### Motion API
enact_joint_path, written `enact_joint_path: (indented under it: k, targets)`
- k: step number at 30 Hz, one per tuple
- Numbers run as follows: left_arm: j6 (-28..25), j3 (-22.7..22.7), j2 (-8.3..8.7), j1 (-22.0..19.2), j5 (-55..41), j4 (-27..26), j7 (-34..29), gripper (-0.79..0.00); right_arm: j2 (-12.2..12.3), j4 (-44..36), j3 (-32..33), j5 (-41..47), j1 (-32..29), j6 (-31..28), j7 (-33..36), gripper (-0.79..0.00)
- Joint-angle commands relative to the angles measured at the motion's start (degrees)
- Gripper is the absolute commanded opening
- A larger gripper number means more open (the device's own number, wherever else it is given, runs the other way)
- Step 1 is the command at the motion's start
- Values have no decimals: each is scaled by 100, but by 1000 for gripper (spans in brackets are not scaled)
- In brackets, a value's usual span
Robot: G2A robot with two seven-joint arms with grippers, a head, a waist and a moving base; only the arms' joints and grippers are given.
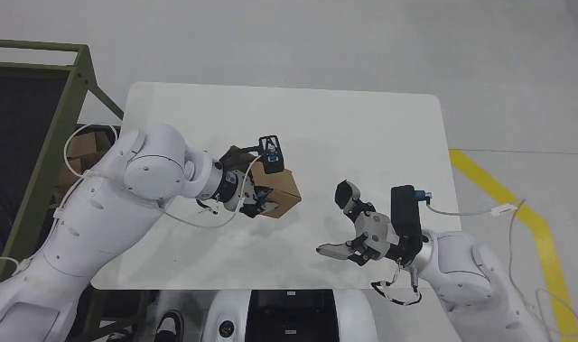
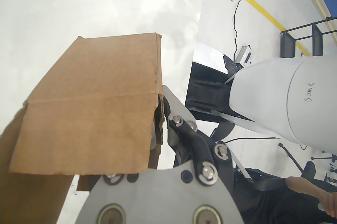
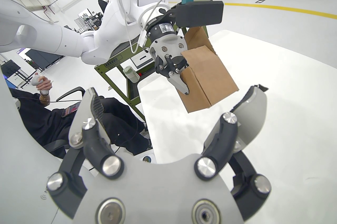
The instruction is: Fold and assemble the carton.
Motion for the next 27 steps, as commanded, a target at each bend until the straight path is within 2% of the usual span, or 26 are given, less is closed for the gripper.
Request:
enact_joint_path:
  k: [1, 5, 7, 10, 17, 22, 27]
  targets:
    - [0, 0, 0, 0, 0, 0, 0, -785, 0, 0, 0, 0, 0, 0, 0, 0]
    - [22, 100, -1, 41, 253, -33, -2, -785, 0, 0, 0, 0, 0, 0, 0, 0]
    - [55, 349, -7, -55, 618, -119, -54, -785, 0, 0, 0, 0, 0, 0, 0, 0]
    - [29, 913, 10, -329, 1221, -228, -29, -785, 0, 0, 0, 0, 0, 0, 0, 0]
    - [74, 1968, 65, -1062, 2424, -52, -73, -785, 0, 0, 0, 0, 0, 0, 0, 0]
    - [8, 2551, -8, -1405, 2929, 125, -7, -785, 0, 0, 0, 0, 0, 0, 0, 0]
    - [-128, 3369, -101, -1908, 3272, 442, 128, -785, 0, 0, 0, 0, 0, 0, 0, 0]
